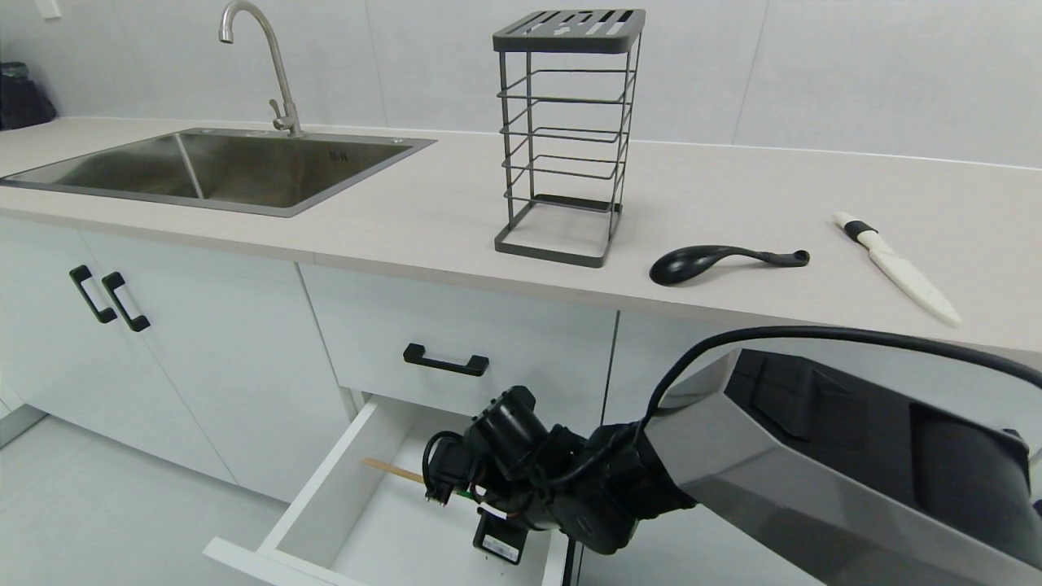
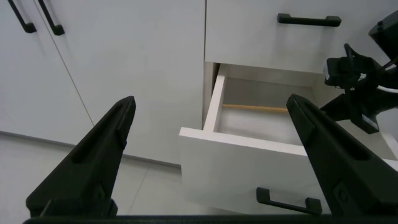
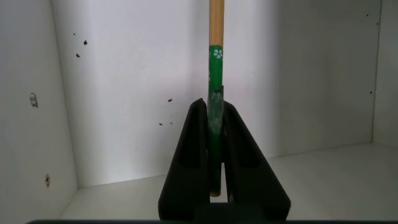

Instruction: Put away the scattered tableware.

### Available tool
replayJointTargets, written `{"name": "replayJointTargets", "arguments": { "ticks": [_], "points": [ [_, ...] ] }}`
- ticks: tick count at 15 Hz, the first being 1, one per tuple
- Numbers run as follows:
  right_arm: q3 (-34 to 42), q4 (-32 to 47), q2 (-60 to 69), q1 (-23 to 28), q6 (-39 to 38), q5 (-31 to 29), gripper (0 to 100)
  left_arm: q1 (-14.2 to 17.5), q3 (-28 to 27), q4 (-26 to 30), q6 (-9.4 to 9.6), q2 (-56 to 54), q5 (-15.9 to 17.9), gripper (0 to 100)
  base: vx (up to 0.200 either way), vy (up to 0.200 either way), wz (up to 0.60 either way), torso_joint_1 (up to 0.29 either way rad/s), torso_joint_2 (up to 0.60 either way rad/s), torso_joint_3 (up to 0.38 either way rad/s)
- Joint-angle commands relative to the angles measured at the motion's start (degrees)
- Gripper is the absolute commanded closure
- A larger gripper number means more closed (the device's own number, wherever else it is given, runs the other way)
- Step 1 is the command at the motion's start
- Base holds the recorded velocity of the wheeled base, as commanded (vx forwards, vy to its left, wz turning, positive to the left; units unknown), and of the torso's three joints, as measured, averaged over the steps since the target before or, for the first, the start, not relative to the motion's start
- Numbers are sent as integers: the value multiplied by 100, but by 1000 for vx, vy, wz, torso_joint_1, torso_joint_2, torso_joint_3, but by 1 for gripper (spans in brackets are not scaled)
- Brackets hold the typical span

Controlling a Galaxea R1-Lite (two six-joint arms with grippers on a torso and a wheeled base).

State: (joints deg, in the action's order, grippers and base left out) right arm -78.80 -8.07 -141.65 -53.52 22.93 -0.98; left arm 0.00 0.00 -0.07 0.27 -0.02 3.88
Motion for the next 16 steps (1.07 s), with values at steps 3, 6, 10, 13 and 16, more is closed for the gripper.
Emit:
{"name": "replayJointTargets", "arguments": {
  "ticks": [3,6,10,13,16],
  "points": [
    [-180,-380,-398,43,-34,10,100,0,0,-1,0,2,-1,0,0,0,0,0,0,0],
    [-267,-722,-530,34,-465,599,100,0,0,-1,0,2,-1,0,0,0,0,0,0,0],
    [-724,-1434,-1057,43,-483,1029,100,0,0,-1,0,2,-1,0,0,0,0,0,0,0],
    [-681,-1285,-1048,25,-421,1012,100,0,0,-1,0,2,-1,0,0,0,0,0,0,0],
    [-733,-924,-1048,-10,-192,1012,100,0,0,-1,0,2,-1,0,0,0,0,0,0,0]
  ]
}}
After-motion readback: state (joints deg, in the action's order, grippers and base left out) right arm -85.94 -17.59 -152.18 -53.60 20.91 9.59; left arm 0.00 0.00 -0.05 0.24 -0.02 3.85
